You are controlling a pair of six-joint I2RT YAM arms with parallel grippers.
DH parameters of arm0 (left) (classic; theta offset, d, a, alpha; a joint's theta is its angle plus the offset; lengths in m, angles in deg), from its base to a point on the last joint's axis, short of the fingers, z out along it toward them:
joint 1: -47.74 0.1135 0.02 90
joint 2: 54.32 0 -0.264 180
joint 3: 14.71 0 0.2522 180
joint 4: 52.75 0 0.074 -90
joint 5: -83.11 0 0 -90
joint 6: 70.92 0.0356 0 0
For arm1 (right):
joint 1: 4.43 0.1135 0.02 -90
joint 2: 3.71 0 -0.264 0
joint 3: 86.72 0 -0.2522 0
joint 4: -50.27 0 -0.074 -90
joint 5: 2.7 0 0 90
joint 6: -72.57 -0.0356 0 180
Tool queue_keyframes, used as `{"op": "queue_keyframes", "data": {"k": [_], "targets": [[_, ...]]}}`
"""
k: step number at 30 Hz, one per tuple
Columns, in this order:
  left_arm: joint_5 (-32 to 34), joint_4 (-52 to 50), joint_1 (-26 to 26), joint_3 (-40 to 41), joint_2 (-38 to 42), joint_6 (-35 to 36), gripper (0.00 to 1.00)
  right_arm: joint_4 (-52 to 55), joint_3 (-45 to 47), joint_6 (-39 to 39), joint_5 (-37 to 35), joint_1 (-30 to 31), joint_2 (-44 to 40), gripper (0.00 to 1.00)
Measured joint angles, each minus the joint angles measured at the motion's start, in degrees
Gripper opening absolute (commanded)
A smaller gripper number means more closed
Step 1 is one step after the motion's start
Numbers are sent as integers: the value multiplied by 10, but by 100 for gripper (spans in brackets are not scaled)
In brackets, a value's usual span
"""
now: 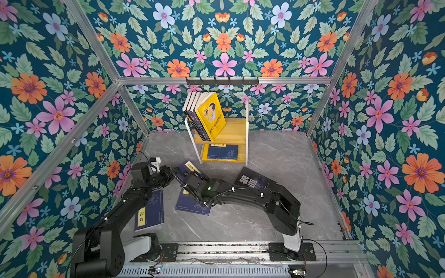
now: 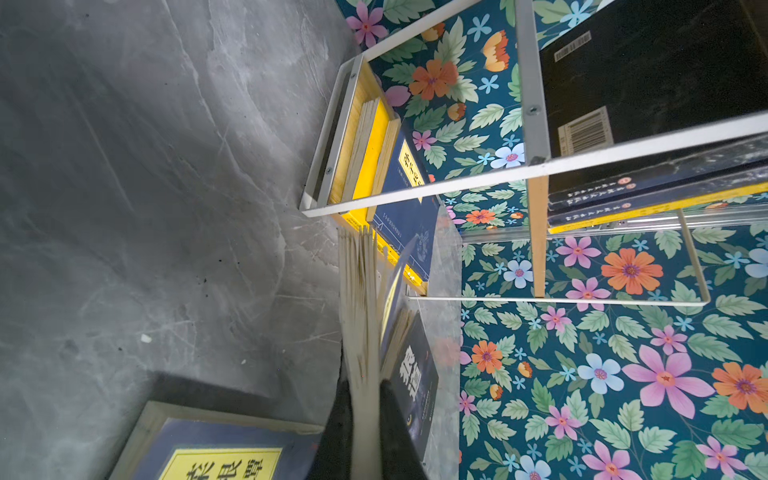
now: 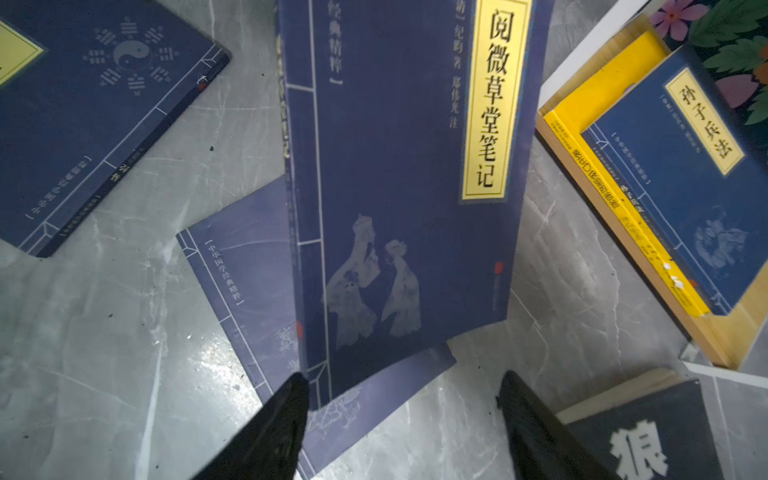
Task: Stacking books/files
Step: Place the book on the bookshelf.
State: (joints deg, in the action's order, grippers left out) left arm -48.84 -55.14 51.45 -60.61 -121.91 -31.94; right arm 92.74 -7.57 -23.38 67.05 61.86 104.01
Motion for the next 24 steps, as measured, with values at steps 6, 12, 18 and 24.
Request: {"op": "queue_keyframes", "data": {"k": [6, 12, 18, 24], "targets": [[4, -31, 6, -12, -5, -1, 0, -18, 5, 3, 27, 2, 14, 79], [6, -45, 9, -20, -14, -5, 0, -30, 5, 4, 46, 3, 33, 81], [6, -52, 13, -21, -15, -11, 0, -45, -15, 13, 32, -1, 60, 80], [5, -53, 13, -17, -15, -21, 0, -36, -101, 17, -19, -15, 120, 74]]}}
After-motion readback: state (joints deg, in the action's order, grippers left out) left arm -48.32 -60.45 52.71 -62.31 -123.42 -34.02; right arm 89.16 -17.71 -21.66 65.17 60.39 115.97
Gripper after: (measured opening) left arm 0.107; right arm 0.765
